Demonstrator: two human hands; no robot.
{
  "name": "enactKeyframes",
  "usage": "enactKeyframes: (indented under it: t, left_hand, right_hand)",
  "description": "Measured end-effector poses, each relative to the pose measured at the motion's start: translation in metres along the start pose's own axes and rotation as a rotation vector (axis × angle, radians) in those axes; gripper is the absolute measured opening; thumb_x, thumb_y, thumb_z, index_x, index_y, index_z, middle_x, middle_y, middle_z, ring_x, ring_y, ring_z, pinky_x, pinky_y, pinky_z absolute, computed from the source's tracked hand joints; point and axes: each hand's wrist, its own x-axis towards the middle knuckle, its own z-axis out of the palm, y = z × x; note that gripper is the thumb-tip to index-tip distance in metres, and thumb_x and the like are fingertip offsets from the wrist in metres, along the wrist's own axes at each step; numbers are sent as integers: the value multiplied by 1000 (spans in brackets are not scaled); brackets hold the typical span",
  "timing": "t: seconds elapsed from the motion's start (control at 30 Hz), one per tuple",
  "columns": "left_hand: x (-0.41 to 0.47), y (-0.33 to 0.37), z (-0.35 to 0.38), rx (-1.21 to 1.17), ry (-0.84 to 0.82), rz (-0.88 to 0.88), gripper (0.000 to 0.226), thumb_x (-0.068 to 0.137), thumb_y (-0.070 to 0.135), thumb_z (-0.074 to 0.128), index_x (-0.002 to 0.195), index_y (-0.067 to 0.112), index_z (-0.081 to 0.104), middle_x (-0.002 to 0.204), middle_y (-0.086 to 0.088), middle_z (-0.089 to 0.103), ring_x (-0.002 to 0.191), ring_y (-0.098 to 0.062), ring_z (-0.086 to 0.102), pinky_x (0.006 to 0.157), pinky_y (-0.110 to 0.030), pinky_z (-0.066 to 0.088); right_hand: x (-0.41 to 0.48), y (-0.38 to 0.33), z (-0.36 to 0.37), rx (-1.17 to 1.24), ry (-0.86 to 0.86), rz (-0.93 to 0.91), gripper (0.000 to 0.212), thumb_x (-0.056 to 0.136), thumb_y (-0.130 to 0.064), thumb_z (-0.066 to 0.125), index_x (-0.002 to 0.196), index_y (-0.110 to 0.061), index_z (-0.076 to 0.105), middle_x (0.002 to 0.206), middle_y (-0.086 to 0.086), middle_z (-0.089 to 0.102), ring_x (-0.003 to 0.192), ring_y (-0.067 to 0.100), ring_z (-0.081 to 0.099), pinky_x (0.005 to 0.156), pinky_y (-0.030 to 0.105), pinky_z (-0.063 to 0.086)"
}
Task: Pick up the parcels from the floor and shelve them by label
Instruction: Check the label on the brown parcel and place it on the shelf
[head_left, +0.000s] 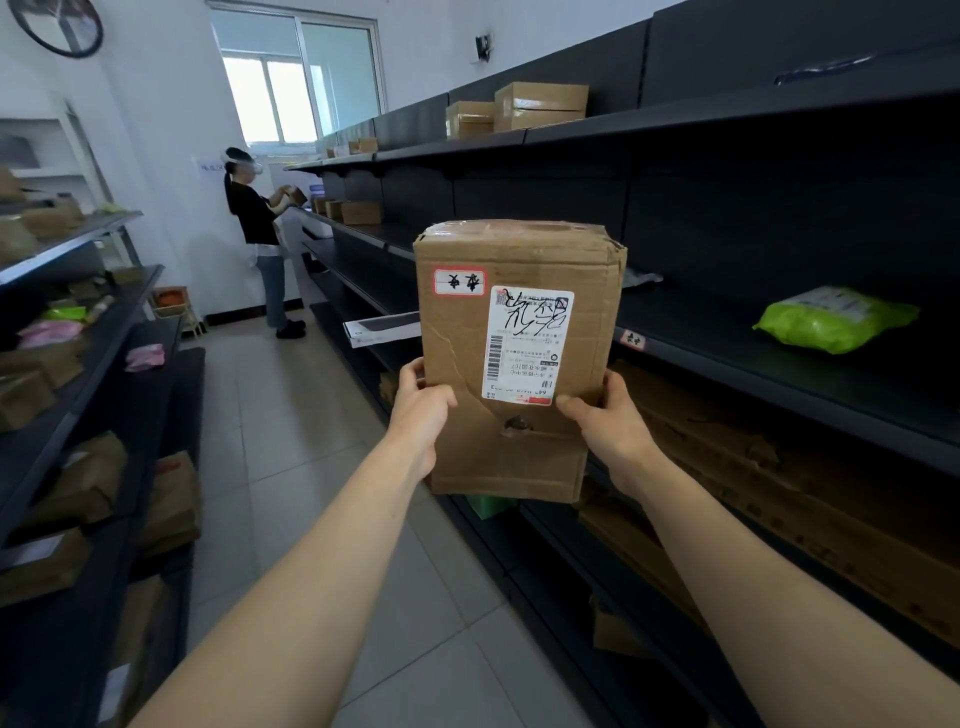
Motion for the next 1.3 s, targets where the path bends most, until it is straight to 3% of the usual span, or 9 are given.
enactKeyframes:
  t: [0.17,0.33,0.5,0.6,0.73,0.9,1.0,1.13,1.3]
  left_hand:
    - [3,0,3,41,-59,-81,44,83,-13,41,112,17,53,100,-5,63,94,-22,58,63,-34,42]
    - [13,2,-23,-299,-189,-243,26,91,20,38,101,5,57,106,-19,63,96,-40,63,80,-60,48]
    - [41,12,-56,-376,-267,-368,111,66,94,35,137,10,46,135,-28,53,127,-51,48,93,-70,41]
    - [47,19,-71,-404,-276,-364,115,64,93,40,143,10,41,143,-31,45,131,-54,42,93,-69,43]
    - [55,24,-95,-493,-346,-277,74,85,52,55,147,14,39,142,-27,49,121,-53,53,81,-72,51]
    - [63,32,-114,-465,-285,-62,47,89,0,36,123,21,61,112,-13,59,104,-33,57,64,-61,59]
    - [64,36,-124,-377,-282,-91,24,87,15,41,84,15,65,87,-10,52,88,-28,49,73,-54,59]
    - [58,36,-131,-23,-282,-150,73,79,76,46,107,15,74,112,-15,74,103,-34,70,92,-49,54]
    - [50,32,-125,-84,-283,-90,66,79,76,43,104,24,75,106,-8,77,91,-22,75,79,-39,57]
  right_hand:
    - [18,-6,-10,19,6,-60,74,88,-50,60,151,-34,25,145,-3,50,132,22,46,111,48,37]
    - [34,-21,-8,28,-42,-128,59,93,-39,59,146,-30,35,138,-2,54,125,19,51,97,35,41]
    - [42,-27,21,33,-18,-151,50,99,-54,34,143,-31,40,121,-14,48,115,7,43,93,30,31]
    - [50,-30,44,75,14,-103,63,96,-64,25,146,-28,39,127,-15,44,119,5,38,97,30,29]
    - [62,-33,69,251,-15,110,91,71,-89,30,143,-35,44,143,-1,52,131,26,47,106,54,39]
    - [69,-37,92,527,-139,145,71,84,-76,35,135,-31,55,128,6,64,113,30,59,96,59,47]
    - [75,-42,102,541,-112,92,60,85,-63,41,123,-24,65,123,8,69,114,31,62,98,56,46]
    - [76,-47,128,357,-41,47,71,66,-72,55,119,-26,65,129,6,64,118,27,59,106,52,42]
    - [64,-57,158,169,-119,-156,79,73,-71,54,142,-34,37,147,3,44,130,22,46,111,50,36]
